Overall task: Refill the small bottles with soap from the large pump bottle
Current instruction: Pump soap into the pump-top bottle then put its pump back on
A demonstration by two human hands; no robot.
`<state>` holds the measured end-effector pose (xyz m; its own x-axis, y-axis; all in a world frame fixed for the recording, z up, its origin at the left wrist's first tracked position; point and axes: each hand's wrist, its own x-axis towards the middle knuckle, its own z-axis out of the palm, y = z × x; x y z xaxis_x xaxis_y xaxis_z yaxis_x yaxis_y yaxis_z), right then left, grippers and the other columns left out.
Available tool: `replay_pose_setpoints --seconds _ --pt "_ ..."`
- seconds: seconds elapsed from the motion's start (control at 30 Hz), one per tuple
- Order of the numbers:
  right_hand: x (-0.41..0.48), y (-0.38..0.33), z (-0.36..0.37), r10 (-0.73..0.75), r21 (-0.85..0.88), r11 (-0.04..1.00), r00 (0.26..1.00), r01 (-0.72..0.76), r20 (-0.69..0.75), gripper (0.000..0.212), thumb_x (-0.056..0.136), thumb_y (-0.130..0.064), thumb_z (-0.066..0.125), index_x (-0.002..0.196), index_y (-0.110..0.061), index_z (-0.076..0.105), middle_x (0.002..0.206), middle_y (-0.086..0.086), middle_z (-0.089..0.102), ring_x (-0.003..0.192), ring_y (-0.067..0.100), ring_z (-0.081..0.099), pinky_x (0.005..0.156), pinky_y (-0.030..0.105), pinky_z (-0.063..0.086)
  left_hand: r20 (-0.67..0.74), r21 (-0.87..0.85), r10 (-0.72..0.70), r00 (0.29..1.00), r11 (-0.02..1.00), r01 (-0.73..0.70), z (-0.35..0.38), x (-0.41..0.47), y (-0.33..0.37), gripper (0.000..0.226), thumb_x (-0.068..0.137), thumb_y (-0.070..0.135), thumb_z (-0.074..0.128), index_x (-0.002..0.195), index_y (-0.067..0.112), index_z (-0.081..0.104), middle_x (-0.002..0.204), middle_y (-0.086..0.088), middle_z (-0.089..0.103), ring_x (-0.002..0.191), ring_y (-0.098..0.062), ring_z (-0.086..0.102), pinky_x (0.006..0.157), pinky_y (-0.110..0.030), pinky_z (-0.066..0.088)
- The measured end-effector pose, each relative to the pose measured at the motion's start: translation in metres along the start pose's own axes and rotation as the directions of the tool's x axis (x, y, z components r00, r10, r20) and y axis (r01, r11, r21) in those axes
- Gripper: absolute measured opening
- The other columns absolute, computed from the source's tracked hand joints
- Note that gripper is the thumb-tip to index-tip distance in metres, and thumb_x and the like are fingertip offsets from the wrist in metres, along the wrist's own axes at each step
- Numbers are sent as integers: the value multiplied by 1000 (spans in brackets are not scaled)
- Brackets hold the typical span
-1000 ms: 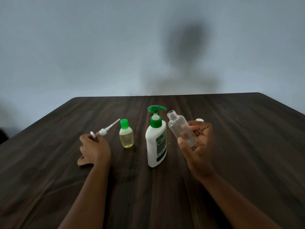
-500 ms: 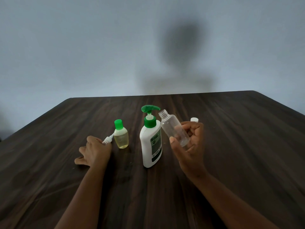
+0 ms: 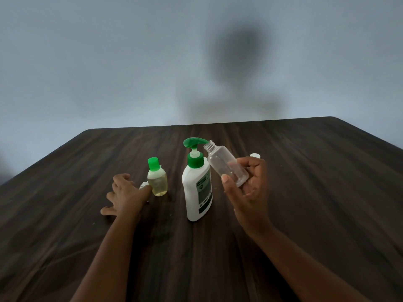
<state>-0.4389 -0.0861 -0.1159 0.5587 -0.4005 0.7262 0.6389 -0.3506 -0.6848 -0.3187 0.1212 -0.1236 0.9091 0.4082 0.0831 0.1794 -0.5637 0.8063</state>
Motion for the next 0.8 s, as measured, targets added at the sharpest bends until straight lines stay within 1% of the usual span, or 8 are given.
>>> replay_pose_setpoints --seconds 0.13,0.2,0.3,0.4,0.5,0.57,0.63,0.8 --pt "1 -5 0 17 61 998 1000 -17 12 31 82 -37 64 106 -30 47 101 -11 57 86 8 64 65 14 52 -193 -129 -21 981 992 -4 -5 -6 9 39 78 15 61 116 17 50 123 -3 51 122 -25 40 105 -51 19" --pt "1 -5 0 39 98 994 999 -41 19 32 82 -36 65 108 -31 48 102 -16 59 88 11 65 67 18 54 -374 -245 102 922 948 -204 -9 -10 14 33 78 7 57 111 10 56 111 -6 51 108 -24 46 99 -47 29" --pt "0 -5 1 57 138 989 998 -57 5 36 81 -42 71 111 -39 51 107 -15 59 93 19 66 70 34 59 -595 -254 437 675 694 -674 -18 -20 32 21 77 2 54 95 -3 61 91 -10 53 89 -18 48 78 -24 40" --pt "0 -6 2 50 125 991 999 -48 -15 36 82 -49 69 113 -43 50 110 -17 55 100 25 63 72 48 59 -600 -167 682 418 405 -899 -31 -47 71 13 82 4 53 84 -4 64 83 -8 58 83 -10 48 74 -10 35" --pt "2 -9 2 -10 72 997 999 13 -40 38 84 -48 68 115 -38 48 108 -22 53 100 19 62 71 40 60 -515 -64 839 174 164 -984 -36 -75 99 18 83 1 49 77 -3 65 81 -10 62 77 -16 56 72 -21 43" --pt "3 -9 1 -28 52 998 998 30 -49 37 84 -38 66 114 -31 47 107 -25 52 99 12 62 72 32 58 -481 17 873 78 98 -995 -28 -82 104 23 83 5 48 74 -3 67 78 -13 65 71 -22 58 65 -31 45" --pt "3 -7 1 -32 39 999 998 34 -49 36 84 -36 64 114 -29 47 107 -26 51 101 10 61 74 25 56 -467 57 883 54 91 -994 -20 -81 106 24 83 9 48 73 -1 68 76 -12 66 68 -21 58 65 -30 43" --pt "2 -6 2 -8 67 998 999 11 -46 37 82 -34 65 114 -27 48 107 -25 52 103 11 61 76 28 57 -495 68 859 133 191 -979 -7 -71 102 31 89 17 45 71 5 67 73 -5 67 65 -19 58 75 -28 36"
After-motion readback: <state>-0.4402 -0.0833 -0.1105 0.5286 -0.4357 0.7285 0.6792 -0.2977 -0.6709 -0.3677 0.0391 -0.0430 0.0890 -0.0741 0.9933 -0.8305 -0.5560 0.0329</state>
